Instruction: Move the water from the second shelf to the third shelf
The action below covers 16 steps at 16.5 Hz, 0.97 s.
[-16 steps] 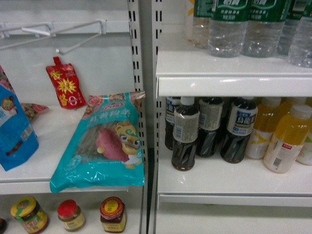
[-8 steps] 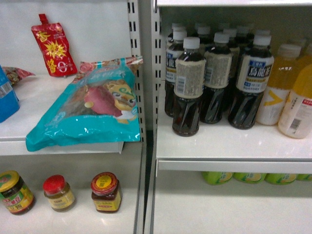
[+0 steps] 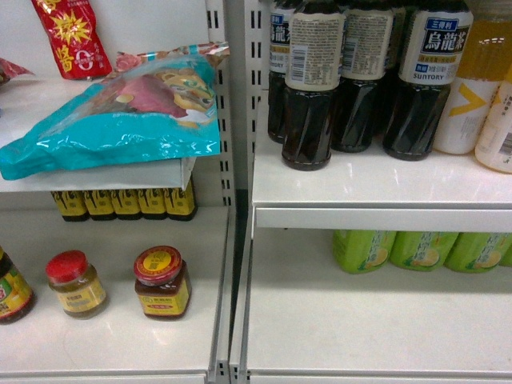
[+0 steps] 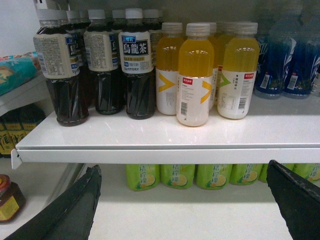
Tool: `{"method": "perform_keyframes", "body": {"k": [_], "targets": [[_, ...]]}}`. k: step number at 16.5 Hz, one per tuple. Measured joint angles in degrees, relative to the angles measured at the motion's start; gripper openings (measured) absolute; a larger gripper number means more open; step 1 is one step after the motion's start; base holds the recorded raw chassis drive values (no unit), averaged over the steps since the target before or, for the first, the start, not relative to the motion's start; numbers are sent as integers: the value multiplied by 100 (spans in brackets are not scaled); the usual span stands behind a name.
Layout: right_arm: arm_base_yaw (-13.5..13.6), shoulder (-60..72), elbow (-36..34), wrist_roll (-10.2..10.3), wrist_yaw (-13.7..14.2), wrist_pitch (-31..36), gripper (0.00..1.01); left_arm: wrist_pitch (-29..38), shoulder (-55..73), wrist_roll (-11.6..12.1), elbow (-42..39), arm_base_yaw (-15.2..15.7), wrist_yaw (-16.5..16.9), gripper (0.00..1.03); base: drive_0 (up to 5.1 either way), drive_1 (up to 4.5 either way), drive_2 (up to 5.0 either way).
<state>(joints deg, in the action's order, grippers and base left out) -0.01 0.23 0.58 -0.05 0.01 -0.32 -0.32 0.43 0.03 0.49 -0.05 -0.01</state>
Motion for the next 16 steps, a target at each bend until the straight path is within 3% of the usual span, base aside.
{"method": "perform_keyframes", "body": {"k": [16], "targets": [[0,0,0,0,0,2,98,0,0,0,0,0,0,98,0,0,0]]}}
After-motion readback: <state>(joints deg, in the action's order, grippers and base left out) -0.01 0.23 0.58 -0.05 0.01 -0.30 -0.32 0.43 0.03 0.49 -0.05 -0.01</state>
